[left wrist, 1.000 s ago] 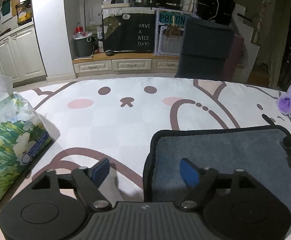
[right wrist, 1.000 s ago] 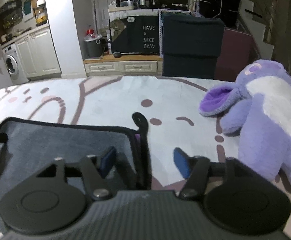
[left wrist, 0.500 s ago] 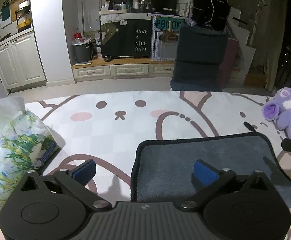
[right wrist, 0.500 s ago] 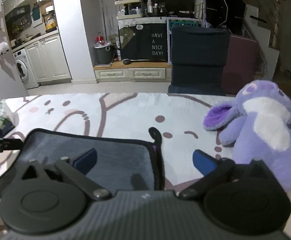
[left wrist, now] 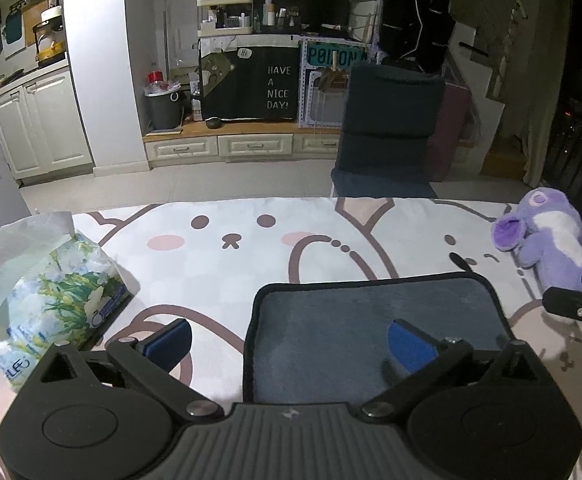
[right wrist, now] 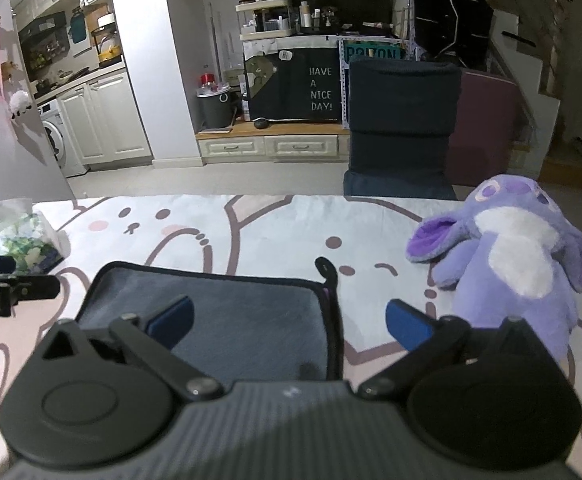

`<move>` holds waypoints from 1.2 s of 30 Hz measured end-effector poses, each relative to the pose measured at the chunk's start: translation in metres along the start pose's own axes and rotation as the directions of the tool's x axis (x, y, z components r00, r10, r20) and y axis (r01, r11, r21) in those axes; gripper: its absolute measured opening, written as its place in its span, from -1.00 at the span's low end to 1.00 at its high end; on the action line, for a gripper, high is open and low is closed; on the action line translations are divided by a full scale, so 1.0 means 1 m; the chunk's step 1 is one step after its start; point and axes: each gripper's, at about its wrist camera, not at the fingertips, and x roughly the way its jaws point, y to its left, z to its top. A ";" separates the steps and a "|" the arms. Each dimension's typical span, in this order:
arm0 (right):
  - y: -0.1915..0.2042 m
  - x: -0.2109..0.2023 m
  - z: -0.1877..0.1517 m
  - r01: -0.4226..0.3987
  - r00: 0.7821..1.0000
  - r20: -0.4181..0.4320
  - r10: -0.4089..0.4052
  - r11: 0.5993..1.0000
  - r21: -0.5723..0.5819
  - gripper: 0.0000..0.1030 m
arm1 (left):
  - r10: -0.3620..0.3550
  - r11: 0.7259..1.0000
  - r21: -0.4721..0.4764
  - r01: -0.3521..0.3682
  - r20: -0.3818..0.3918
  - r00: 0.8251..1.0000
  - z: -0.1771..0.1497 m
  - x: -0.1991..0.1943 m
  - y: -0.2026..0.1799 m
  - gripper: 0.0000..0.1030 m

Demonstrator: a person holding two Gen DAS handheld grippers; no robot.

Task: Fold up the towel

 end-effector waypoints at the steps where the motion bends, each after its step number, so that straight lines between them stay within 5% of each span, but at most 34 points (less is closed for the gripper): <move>1: 0.001 -0.004 -0.001 0.003 1.000 0.001 -0.003 1.000 -0.002 0.99 | 0.001 1.000 0.002 -0.001 0.000 1.000 -0.001 -0.004 -0.001 1.00; 36: 0.029 -0.125 -0.043 0.012 0.999 0.036 -0.010 0.999 -0.041 0.99 | -0.029 0.999 0.017 0.028 0.048 0.998 -0.050 -0.133 -0.029 1.00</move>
